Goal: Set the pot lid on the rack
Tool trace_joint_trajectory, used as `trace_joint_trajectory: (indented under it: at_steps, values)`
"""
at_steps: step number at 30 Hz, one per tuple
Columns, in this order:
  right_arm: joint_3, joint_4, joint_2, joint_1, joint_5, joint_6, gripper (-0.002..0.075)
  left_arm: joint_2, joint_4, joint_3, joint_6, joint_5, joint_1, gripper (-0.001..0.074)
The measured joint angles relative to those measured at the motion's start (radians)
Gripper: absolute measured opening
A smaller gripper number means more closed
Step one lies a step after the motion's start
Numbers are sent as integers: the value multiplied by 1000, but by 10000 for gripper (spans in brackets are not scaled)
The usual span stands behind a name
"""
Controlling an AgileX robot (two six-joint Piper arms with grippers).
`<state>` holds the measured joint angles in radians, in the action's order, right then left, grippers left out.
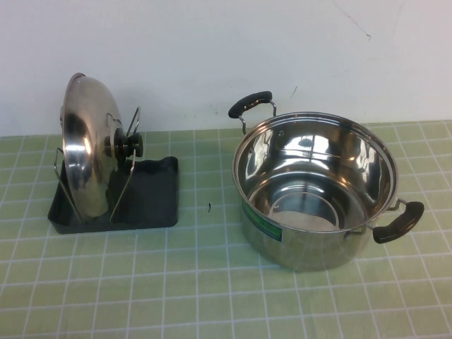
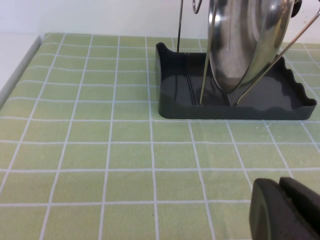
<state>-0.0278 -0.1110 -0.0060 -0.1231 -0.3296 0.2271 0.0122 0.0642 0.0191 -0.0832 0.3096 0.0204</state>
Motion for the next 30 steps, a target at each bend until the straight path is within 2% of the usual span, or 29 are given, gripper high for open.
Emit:
trace_joint_trajectory:
  at_steps: [6, 14, 20, 30]
  values:
    - [2, 0, -6, -42, -12, 0, -1, 0, 0, 0, 0, 0, 0, -1]
    - [3, 4, -6, -48, -17, 0, -1, 0, 0, 0, 0, 0, 0, -1]
    - [5, 13, -6, -48, -24, -71, -1, 0, 0, 0, 0, 0, 0, -1]
    - [5, 15, -6, 33, -25, -113, -1, 0, 0, 0, -2, 0, 0, -1]
